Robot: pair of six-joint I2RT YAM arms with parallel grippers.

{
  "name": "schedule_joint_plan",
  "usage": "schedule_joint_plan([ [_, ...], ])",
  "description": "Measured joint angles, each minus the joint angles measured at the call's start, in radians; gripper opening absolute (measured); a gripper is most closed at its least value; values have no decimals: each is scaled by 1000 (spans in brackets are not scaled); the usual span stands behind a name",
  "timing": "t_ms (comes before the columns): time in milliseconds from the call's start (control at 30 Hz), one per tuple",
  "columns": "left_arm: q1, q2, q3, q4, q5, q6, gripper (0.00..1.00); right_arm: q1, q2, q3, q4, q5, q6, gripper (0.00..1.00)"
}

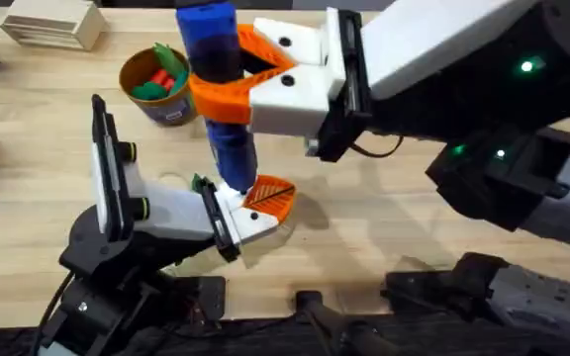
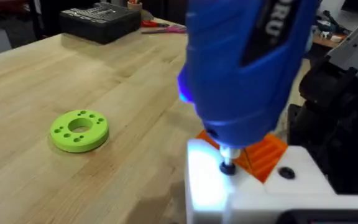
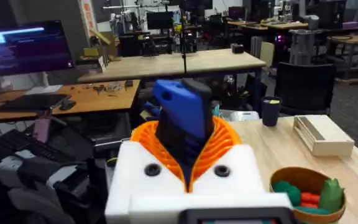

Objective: Pick up the gripper from the table and insert it into the empty holder that is missing its gripper. Then pick up a screw, insert it into the mounting hole, and use the screwdriver to tighten it. Finally, clean up the table by picking up the vegetable and placing it into the bucket.

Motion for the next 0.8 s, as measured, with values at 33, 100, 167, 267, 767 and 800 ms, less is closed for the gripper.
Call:
schedule_joint_plan([
  [33,0,0,0,0,0,0,10,0,0,0,-6,3,-1,28],
  [100,0,0,0,-1,0,0,10,0,0,0,-8,3,0,28],
  [167,0,0,0,0,0,0,10,0,0,0,-8,3,0,28],
  [267,0,0,0,-1,0,0,10,0,0,0,-9,3,-1,28],
  [767,0,0,0,0,0,0,10,0,0,0,1,9,-3,28],
  [800,0,0,1,-1,-1,1,10,-6,2,-9,106,39,45,28],
])
